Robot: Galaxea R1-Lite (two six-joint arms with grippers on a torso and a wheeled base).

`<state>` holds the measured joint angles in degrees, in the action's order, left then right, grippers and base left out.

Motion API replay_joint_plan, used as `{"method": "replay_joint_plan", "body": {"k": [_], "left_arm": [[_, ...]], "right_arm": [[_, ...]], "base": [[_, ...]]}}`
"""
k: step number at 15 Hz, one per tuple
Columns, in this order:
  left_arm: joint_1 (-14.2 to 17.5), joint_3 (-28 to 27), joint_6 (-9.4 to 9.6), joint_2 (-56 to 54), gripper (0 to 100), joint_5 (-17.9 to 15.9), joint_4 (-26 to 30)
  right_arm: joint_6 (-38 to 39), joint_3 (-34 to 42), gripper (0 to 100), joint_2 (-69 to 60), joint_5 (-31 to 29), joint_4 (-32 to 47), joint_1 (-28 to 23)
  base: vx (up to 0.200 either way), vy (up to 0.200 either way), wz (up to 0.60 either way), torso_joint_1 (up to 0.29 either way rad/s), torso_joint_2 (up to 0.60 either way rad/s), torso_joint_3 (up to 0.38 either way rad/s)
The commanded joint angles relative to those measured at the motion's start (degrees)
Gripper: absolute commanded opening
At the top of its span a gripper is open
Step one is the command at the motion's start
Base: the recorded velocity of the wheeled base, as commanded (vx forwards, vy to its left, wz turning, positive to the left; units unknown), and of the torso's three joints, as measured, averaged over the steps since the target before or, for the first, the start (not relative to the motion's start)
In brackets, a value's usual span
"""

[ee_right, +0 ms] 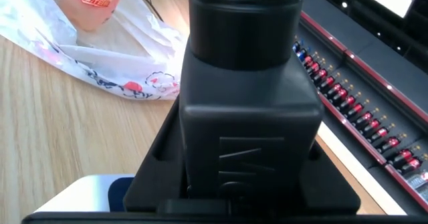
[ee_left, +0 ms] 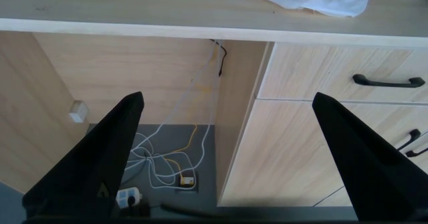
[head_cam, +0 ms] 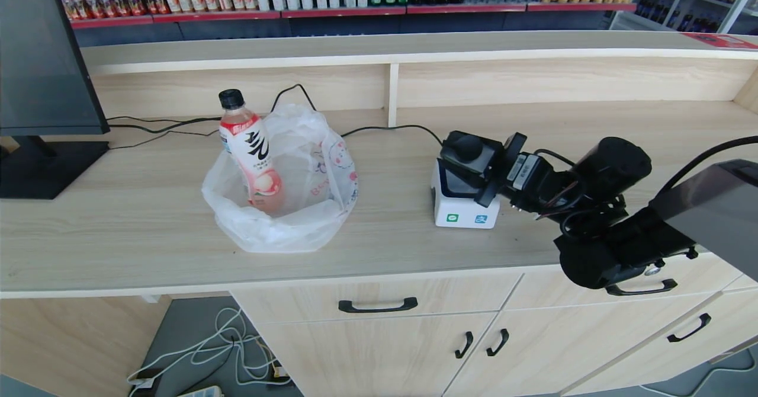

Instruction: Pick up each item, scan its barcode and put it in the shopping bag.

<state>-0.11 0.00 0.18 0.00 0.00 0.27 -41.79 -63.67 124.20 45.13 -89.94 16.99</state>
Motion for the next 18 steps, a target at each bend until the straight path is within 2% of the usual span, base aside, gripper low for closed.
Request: {"method": "replay_joint_plan", "body": {"k": [1,4,6,9,11,13,16,18], "left_arm": [[0.0,0.0,-0.01,0.0,100,0.0,0.0],[0.0,0.0,-0.01,0.0,100,0.0,0.0],[0.0,0.0,-0.01,0.0,100,0.0,0.0],[0.0,0.0,-0.01,0.0,100,0.0,0.0],[0.0,0.0,-0.01,0.0,100,0.0,0.0],[0.0,0.0,-0.01,0.0,100,0.0,0.0],[0.0,0.0,-0.01,0.0,100,0.0,0.0],[-0.1,-0.1,0.17,0.0,100,0.0,0.1]], "right_arm": [[0.0,0.1,0,-1.1,0.0,-0.1,0.1],[0.2,0.9,0,-3.7,-1.6,-0.1,0.1],[1.1,3.6,0,-6.8,-5.0,-0.1,0.3],[2.1,14.4,0,-12.7,-9.3,-0.1,1.8],[2.1,21.4,0,-15.7,-9.9,-0.1,2.8],[3.5,26.3,0,-19.8,-10.5,-0.1,2.8],[6.1,31.4,0,-24.4,-14.5,-0.1,3.2],[10.1,36.4,0,-29.1,-22.1,-0.1,6.6]], "base": [[0.000,0.000,0.00,0.000,0.00,0.000],[0.000,0.000,0.00,0.000,0.00,0.000],[0.000,0.000,0.00,0.000,0.00,0.000],[0.000,0.000,0.00,0.000,0.00,0.000],[0.000,0.000,0.00,0.000,0.00,0.000],[0.000,0.000,0.00,0.000,0.00,0.000],[0.000,0.000,0.00,0.000,0.00,0.000],[0.000,0.000,0.00,0.000,0.00,0.000]]}}
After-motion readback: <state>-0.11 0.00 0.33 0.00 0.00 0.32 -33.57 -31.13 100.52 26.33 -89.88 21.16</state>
